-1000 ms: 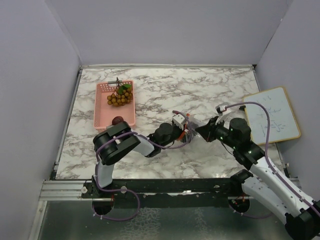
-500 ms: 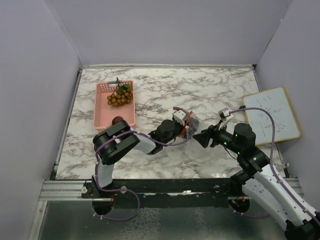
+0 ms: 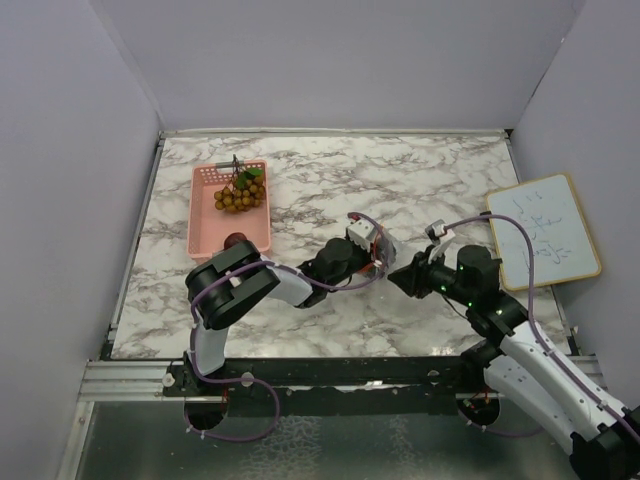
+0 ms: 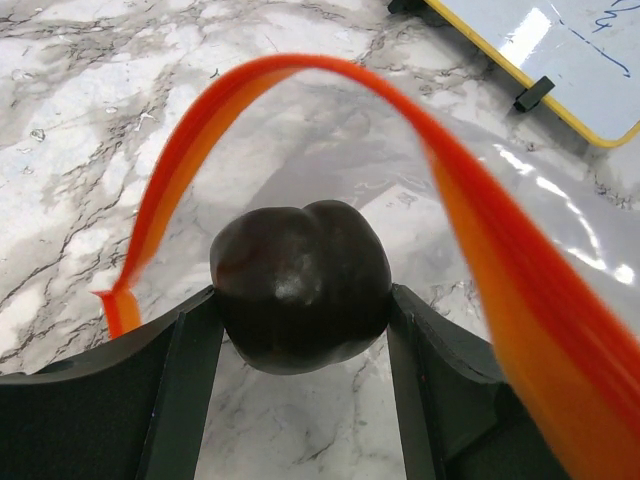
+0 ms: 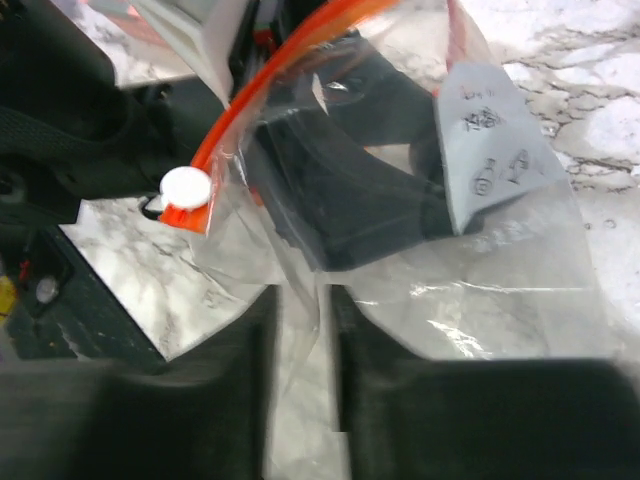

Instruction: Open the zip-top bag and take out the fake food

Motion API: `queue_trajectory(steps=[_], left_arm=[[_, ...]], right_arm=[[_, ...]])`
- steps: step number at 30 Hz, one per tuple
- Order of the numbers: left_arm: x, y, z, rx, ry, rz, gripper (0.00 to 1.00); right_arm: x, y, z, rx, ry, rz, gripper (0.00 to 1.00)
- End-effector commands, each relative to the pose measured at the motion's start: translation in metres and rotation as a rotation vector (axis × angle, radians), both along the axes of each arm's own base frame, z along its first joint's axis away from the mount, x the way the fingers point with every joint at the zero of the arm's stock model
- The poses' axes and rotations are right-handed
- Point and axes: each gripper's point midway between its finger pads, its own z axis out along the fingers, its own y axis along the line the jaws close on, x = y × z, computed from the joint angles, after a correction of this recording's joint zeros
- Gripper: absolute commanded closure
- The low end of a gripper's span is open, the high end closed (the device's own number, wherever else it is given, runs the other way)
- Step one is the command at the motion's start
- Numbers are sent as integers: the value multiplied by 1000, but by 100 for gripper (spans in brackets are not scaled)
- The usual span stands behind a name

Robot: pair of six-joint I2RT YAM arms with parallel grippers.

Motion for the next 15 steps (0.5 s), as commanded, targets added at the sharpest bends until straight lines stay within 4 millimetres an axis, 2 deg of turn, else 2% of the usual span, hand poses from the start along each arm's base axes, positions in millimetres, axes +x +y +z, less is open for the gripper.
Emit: queue_trajectory(steps=[1, 2, 3, 9, 15], left_arm=[[6, -4, 13, -35, 6, -2, 50], [7, -2, 12, -40, 12, 1, 50], [8, 0, 13, -50, 13, 2, 50], [18, 14, 4, -57, 21, 25, 50], [20, 34, 5, -98, 38, 43, 50]], right_arm=[[7, 0, 3, 3, -34, -13, 90], [8, -1, 6, 2, -42, -18, 97], [9, -2, 9, 0, -50, -22, 98], [9, -7, 29, 31, -71, -67, 99], [14, -20, 17, -8, -35, -152, 99]])
